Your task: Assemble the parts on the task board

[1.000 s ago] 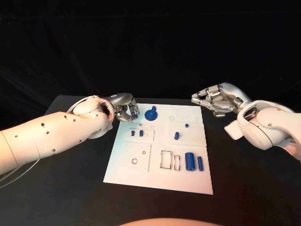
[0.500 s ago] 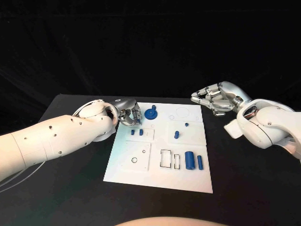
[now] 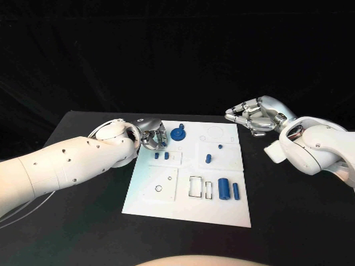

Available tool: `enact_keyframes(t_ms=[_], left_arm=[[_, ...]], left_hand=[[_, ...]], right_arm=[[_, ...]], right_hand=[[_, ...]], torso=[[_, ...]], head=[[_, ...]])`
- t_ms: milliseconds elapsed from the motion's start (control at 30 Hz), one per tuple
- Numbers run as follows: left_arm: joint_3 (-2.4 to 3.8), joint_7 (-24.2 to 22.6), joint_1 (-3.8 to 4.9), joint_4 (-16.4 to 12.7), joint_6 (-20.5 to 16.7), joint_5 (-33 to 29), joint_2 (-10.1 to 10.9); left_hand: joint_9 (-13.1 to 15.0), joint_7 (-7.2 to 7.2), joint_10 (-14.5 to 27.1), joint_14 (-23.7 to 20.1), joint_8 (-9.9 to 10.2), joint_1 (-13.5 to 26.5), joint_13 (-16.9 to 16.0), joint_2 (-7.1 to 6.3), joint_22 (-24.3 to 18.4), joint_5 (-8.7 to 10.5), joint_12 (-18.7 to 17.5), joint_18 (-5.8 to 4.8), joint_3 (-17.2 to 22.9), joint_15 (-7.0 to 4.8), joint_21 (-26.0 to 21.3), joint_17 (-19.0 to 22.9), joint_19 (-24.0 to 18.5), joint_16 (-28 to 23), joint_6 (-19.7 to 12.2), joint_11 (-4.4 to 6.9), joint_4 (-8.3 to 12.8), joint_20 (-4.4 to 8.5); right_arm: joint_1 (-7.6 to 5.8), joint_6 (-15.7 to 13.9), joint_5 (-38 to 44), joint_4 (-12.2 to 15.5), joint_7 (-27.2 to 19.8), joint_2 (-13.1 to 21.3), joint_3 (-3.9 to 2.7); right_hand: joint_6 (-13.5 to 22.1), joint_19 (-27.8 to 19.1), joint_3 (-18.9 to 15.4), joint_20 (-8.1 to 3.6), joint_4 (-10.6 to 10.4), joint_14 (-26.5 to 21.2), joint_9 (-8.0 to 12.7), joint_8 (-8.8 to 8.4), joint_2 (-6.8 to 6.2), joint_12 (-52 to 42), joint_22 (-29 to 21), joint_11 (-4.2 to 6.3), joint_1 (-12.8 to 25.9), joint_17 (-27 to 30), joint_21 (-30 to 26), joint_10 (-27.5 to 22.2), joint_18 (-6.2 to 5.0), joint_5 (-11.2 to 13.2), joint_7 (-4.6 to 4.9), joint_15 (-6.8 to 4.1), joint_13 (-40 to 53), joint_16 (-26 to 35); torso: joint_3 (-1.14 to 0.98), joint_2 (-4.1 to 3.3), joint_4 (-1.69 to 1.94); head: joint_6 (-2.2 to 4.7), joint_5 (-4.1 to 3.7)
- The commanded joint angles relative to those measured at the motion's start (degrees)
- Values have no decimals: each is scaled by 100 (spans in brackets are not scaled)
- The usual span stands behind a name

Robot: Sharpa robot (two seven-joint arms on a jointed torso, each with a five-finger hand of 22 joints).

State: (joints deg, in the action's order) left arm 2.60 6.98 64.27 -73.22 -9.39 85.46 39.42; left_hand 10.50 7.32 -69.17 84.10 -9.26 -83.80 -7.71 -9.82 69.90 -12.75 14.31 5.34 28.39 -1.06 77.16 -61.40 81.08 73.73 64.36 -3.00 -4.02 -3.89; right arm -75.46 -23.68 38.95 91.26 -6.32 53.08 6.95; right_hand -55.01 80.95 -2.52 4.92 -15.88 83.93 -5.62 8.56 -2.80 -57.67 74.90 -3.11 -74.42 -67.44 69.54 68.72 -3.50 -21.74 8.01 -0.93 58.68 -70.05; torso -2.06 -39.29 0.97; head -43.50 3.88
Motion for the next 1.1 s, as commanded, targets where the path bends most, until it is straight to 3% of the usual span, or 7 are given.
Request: enact_keyframes(t_ms=[33,1100], left_arm=[[-6,15,-16,20,86,66,-23],[-5,160,-16,-13,96,18,-80]], left_hand=[[4,12,-42,44,15,52,-4,16,-3,22,-26,-85,5,-29,19,4,20,24,34,-15,32,11],[2,8,-54,40,24,61,-8,21,41,36,-41,-95,5,-31,46,18,35,21,40,-12,43,13]], right_arm=[[4,40,43,3,-53,-5,-1],[6,58,45,-7,-38,-6,-1]], right_hand=[[19,20,2,-9,25,143,7,15,22,-22,131,-6,-47,-5,-24,-36,-92,-23,8,-32,0,17],[19,20,2,-9,25,143,7,15,22,-22,131,-6,-47,-5,-24,-36,-92,-23,8,-32,0,17]], torso=[[0,0,-2],[2,1,2]], head=[[-2,2],[-17,-15]])
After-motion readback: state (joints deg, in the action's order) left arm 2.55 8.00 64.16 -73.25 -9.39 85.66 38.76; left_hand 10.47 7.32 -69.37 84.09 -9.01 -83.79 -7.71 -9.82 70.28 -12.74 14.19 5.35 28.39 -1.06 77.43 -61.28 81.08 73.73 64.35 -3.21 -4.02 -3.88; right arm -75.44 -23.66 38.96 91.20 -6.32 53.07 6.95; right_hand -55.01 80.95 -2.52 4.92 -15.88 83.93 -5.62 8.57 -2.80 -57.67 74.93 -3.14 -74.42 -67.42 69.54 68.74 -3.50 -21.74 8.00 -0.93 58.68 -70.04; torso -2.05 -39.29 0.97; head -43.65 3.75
